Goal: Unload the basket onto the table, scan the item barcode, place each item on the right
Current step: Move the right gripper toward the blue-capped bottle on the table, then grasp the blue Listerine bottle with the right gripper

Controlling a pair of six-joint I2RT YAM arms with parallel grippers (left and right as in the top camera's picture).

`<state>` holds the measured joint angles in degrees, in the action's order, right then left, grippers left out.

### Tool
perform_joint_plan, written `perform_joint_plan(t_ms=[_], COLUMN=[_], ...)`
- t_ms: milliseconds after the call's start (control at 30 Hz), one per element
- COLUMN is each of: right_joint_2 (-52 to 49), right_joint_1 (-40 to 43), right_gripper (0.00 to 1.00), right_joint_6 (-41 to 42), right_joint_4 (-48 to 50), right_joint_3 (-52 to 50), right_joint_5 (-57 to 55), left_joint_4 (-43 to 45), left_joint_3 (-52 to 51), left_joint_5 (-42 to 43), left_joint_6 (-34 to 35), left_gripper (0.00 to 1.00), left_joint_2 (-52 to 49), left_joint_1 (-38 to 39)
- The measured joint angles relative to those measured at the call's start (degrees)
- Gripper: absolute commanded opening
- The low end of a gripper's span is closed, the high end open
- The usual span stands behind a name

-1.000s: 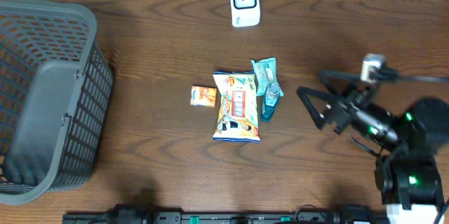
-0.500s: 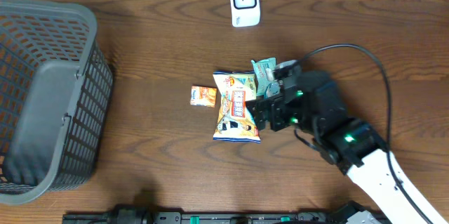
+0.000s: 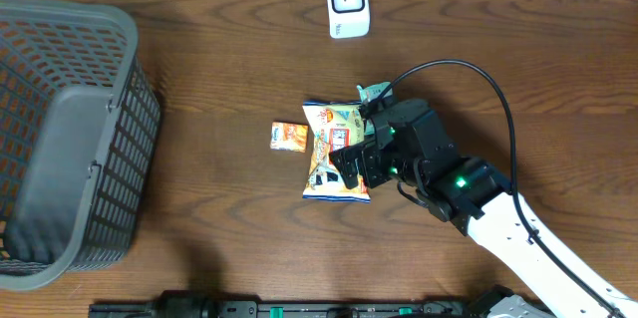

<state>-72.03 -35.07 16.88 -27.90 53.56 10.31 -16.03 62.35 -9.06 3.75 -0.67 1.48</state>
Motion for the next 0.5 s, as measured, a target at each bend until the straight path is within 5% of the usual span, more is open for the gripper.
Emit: perform_joint_plan(t_ms=[500], right_joint_2=[7.0], right_joint_1=[0.0], right_gripper=[0.99], right_joint_6=[7.3], right_joint_4=[-17.8], right_joint_3=[12.9], right_joint_5=[-2.1], left_joint_4=[12.4], left_joint_3=[-14.3], left_joint_5=[7.9], left_joint_6=[8.6], left_gripper=[0.98], left_joint_2=[0.0], left_joint_1=[-3.3])
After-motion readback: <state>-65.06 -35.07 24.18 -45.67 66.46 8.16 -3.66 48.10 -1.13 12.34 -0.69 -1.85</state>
